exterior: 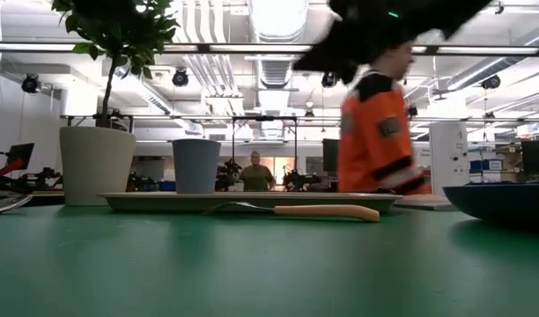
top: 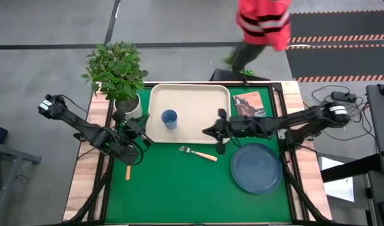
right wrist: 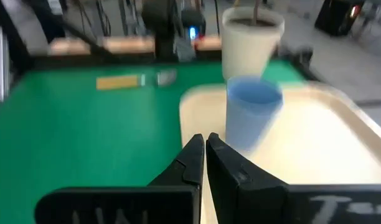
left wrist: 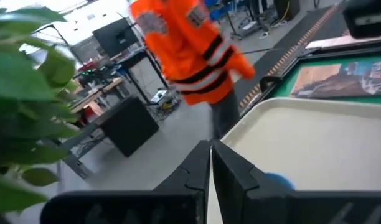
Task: Pick and place plate/cup/fork/spoon on tray
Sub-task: Adjust the blue cup on the white food tray
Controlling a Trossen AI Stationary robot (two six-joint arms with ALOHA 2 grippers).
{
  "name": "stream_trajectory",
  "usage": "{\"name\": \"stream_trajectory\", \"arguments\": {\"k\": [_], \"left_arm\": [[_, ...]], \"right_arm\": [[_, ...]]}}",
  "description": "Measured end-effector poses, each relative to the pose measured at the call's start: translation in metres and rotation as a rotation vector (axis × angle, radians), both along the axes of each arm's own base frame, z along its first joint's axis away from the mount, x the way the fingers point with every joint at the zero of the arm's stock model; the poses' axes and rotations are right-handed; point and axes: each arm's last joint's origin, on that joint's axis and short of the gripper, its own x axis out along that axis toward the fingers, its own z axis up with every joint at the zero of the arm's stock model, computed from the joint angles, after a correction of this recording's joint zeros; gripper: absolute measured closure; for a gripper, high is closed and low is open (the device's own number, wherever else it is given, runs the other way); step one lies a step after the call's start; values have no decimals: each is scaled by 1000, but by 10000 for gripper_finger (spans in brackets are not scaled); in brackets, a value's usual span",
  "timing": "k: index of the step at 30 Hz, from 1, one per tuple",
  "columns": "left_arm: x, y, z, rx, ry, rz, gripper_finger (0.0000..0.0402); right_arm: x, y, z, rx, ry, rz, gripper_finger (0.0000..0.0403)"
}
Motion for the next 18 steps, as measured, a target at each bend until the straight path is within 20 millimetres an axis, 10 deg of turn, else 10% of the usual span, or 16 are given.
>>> {"name": "stream_trajectory", "arguments": {"k": [18], "left_arm": [[-11,7,-10,80,40,28,401]], "right_arm": [[131,-27,-64,-51,184,-25,394]]}}
